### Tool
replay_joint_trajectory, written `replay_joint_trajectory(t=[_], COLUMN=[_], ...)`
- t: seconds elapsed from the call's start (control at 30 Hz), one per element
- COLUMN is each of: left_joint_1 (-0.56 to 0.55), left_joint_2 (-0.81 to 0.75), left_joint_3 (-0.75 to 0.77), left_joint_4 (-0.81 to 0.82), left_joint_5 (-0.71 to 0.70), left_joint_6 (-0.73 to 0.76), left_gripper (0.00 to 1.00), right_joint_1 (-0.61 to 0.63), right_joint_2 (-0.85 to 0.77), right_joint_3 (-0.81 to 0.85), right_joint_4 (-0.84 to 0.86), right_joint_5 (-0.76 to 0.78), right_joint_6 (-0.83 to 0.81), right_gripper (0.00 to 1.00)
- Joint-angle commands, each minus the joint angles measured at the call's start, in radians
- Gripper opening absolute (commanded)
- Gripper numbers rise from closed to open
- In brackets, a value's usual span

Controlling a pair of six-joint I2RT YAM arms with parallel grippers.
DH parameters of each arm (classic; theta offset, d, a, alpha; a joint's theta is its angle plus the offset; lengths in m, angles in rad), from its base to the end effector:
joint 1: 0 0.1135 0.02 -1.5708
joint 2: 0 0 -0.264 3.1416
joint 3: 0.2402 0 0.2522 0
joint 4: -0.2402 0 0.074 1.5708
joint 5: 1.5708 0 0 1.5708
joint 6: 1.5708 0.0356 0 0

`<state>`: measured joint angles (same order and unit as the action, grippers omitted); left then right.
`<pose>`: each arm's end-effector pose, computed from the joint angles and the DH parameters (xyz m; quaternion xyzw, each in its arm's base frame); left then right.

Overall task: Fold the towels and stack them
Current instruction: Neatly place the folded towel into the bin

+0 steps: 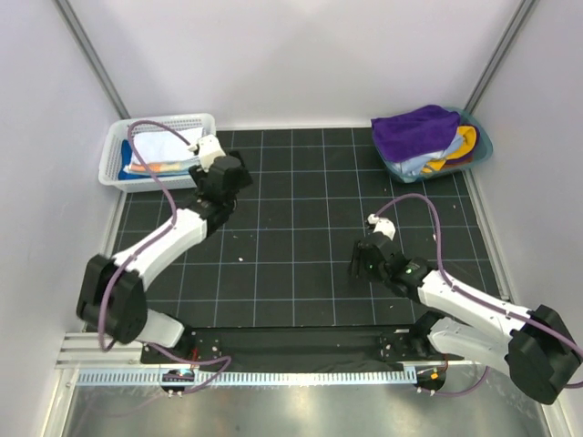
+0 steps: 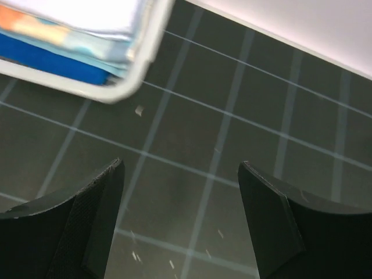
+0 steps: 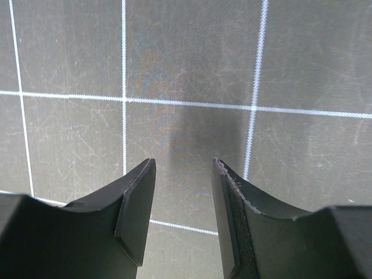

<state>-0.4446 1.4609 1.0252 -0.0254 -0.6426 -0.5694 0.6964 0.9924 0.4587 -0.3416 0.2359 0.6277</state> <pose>0.3073 -0.1228 0.2813 -0.2163 0.7945 -0.0081 0.5673 0.1486 0.1134 0.1782 0.0080 0.9344 0.1208 0.3349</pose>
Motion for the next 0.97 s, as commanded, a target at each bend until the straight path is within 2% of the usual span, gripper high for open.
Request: replay_joint_trajectory(t=[0.0,0.13,0.2,0.23,0.53,0.67,0.87,0.9,0.93], left_joint_1=[-0.11,-0.248,-0.282,-0.298,-0.312,-0.313,-0.312,-0.313,-0.312], left_joint_2=[-0.138,-0.21,-0.24,-0.269,-0.448,-0.511,-0.599,-0.611,-0.637], left_joint_3=[0.007,0.038,0.036,0.026,-0.025,-0.036,-0.079,-0.083,-0.092], left_joint_4=[-0.181,-0.364,-0.462,-0.484,-0.672,-0.728,-0.745,-0.745,-0.743], left_joint_5=[0.027,0.081,0.107,0.179,0.401,0.37,0.402,0.409,0.426], left_joint_6=[-0.067,-0.038,-0.04,-0.035,0.055,0.092,0.117,0.115,0.117], left_gripper=[0.83,0.83,0.84,0.84,0.86,0.9,0.91,0.91,0.91], right_joint_1=[0.003,0.003,0.003,0.003,0.003,0.003,0.003,0.003,0.003], right_joint_2=[-0.037,-0.044,-0.041,-0.035,-0.055,-0.078,-0.158,-0.167,-0.187], right_joint_3=[-0.003,-0.005,0.0,0.003,0.027,0.078,0.112,0.113,0.116], right_joint_4=[0.0,-0.013,-0.02,-0.023,-0.043,-0.097,-0.142,-0.146,-0.148], right_joint_5=[0.071,0.106,0.117,0.134,0.183,0.213,0.269,0.278,0.289], right_joint_6=[0.032,0.053,0.064,0.067,0.069,0.058,0.058,0.059,0.061], right_gripper=[0.51,0.52,0.52,0.52,0.54,0.55,0.56,0.58,0.65])
